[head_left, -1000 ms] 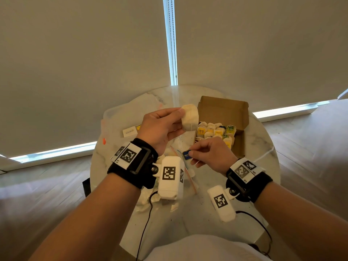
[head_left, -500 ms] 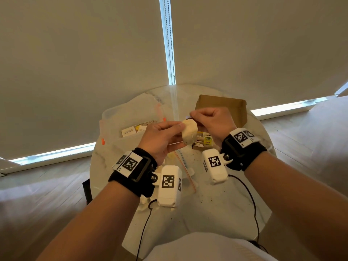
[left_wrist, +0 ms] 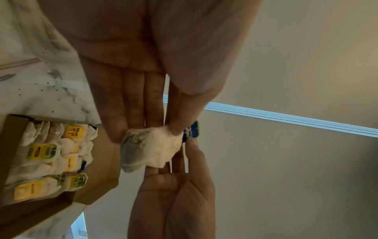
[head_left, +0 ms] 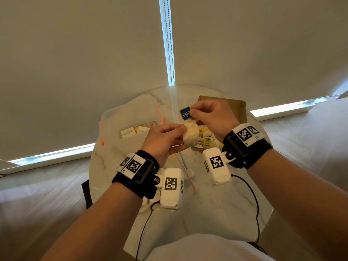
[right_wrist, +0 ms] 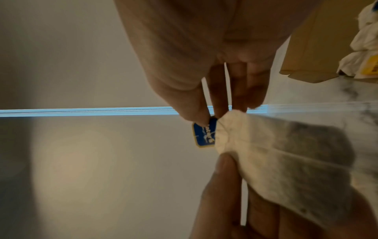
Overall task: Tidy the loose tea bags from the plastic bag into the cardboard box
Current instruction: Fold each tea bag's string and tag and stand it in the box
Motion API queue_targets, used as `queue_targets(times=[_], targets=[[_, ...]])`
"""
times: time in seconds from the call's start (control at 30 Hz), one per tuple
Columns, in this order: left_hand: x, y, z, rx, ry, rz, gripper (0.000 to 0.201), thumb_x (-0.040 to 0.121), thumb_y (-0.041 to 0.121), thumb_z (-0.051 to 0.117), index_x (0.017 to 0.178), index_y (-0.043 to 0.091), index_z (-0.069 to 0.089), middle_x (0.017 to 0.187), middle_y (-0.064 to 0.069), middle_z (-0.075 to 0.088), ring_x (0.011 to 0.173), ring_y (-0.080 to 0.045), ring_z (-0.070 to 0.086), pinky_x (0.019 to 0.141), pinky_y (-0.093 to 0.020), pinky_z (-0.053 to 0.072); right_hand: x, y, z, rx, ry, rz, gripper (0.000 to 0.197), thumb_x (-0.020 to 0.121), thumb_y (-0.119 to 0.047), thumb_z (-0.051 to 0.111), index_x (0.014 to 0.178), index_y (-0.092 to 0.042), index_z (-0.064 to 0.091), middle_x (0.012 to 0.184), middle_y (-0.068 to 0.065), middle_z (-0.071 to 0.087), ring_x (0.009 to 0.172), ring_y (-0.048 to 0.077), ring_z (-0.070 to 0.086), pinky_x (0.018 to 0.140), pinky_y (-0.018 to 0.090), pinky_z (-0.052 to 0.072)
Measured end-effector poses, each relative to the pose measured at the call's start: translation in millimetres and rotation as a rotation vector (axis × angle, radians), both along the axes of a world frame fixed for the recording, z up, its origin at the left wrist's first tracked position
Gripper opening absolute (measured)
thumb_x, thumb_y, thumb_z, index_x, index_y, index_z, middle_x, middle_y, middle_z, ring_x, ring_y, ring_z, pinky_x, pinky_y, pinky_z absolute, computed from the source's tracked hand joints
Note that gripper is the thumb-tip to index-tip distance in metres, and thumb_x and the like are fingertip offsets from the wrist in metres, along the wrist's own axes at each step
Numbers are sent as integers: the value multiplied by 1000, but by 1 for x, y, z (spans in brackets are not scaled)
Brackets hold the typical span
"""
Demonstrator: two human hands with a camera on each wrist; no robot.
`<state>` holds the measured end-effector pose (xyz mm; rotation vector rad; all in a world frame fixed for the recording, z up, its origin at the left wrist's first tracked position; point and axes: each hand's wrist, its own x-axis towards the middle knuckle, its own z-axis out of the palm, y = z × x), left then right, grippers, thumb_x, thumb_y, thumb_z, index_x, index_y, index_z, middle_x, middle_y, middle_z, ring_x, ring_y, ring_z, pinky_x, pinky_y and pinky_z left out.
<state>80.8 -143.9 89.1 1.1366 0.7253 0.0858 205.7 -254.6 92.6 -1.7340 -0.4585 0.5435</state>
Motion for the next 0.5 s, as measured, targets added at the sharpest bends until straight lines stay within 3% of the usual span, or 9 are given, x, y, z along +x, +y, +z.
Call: queue_targets(times=[0.1,0.2,0.27,0.33,0.43,0.5], targets=[[1,1,0,-8,3,11,9,92,11,67,98,7,71,82,-9,74,70,-20,72,58,-27,57,-3,-4,2,3,-83,30,10,87,-15,71,87,-25,73,74,-1,69,61,7,57,59,21,48],[1,2,1,-13,-4,23,9,92,11,67,98,6,71,80,-9,74,69,-19,72,58,-27,57,-7,-10,4,69,-49,107,9,90,-8,67,91,-14,73,69,6,70,54,17,55,50,25,45],[1,2,2,-8,-9,19,10,92,12,67,98,6,71,79,-8,74,68,-18,72,57,-26,57,-8,-15,5,109,-16,157,11,92,-6,63,94,-3,73,78,15,72,61,27,61,54,29,51],[2,2,3,-7,-12,16,11,92,13,67,99,6,72,79,-8,75,69,-19,72,58,-26,57,-9,-20,5,143,38,170,16,93,-9,62,95,3,72,81,19,72,64,28,65,59,31,54],[3,3,2,-13,-13,13,11,93,14,66,100,7,71,84,-11,75,74,-21,72,60,-28,58,-9,-25,3,64,-71,173,13,89,-8,69,100,-3,73,72,14,72,57,19,63,58,27,55],[4,3,2,-11,-17,8,11,93,14,66,100,7,71,88,-12,75,76,-21,73,62,-29,59,-9,-27,0,13,-116,182,23,87,-10,71,110,-9,70,69,8,72,57,18,64,58,26,55]])
